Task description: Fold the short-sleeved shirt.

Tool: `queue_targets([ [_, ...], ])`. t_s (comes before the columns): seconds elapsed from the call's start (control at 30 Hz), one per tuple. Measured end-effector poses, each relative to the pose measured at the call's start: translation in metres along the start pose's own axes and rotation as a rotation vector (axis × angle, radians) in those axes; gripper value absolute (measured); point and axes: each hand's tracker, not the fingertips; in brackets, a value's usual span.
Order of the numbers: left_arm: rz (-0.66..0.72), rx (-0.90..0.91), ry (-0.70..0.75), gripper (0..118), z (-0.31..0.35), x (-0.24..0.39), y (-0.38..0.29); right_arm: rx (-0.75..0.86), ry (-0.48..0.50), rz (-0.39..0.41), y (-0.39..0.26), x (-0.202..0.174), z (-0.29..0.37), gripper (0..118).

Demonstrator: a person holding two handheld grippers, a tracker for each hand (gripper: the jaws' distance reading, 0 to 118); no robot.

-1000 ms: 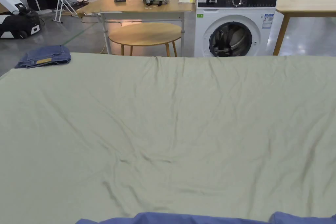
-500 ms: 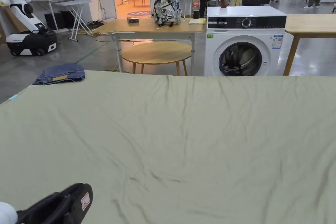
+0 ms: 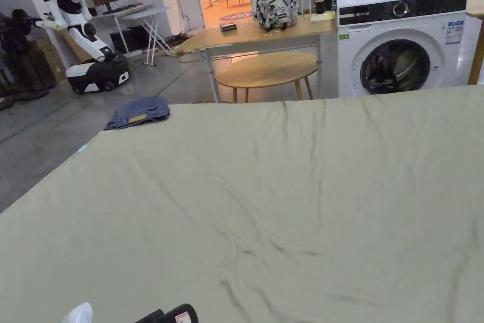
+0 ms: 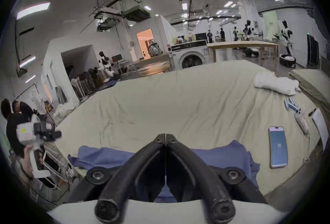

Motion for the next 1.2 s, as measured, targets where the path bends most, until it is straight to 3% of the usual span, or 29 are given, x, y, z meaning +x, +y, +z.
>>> queue_targets([
  [0.2,0.188,-0.070,0.060,101,-0.038,-0.084,-0.019,-0.023,-0.024,-0.060,-0.011,0.011,0.008,0],
  [0.3,0.218,-0.102,0.046,100,-0.065,-0.082,-0.044,-0.037,-0.025,-0.075,-0.014,0.010,0.007,0],
  [0.33,0.210,-0.074,-0.030,95,-0.069,-0.078,-0.050,-0.040,-0.028,-0.076,-0.013,0.014,0.008,0],
  [0.37,0.220,-0.073,-0.076,78,-0.074,-0.078,-0.052,-0.043,-0.027,-0.075,-0.013,0.014,0.008,0],
  [0.43,0.275,-0.101,-0.065,13,-0.092,-0.070,-0.057,-0.049,-0.026,-0.070,-0.014,0.011,0.006,0],
  [0.47,0.271,-0.141,-0.029,9,-0.100,-0.068,-0.061,-0.052,-0.022,-0.066,-0.013,0.009,0.007,0],
  [0.57,0.236,-0.110,-0.006,8,-0.100,-0.061,-0.057,-0.054,-0.021,-0.042,-0.013,0.003,0.008,0],
  [0.67,0.314,0.035,-0.039,8,-0.064,-0.055,-0.033,-0.055,-0.016,-0.046,-0.013,0.002,0.010,0],
  [0.8,0.162,0.098,0.061,8,-0.005,-0.039,0.021,-0.069,-0.012,-0.066,-0.015,0.002,0.005,0],
  [0.93,-0.069,0.176,0.290,8,0.035,-0.015,0.069,-0.085,0.006,-0.071,-0.022,0.005,-0.006,0],
  [1.07,-0.180,0.102,0.221,8,0.006,0.028,0.057,-0.094,0.029,-0.089,-0.025,0.002,-0.012,0],
  [1.2,-0.319,-0.083,0.163,8,-0.078,0.078,-0.003,-0.101,0.045,-0.069,-0.025,-0.008,-0.008,0],
])
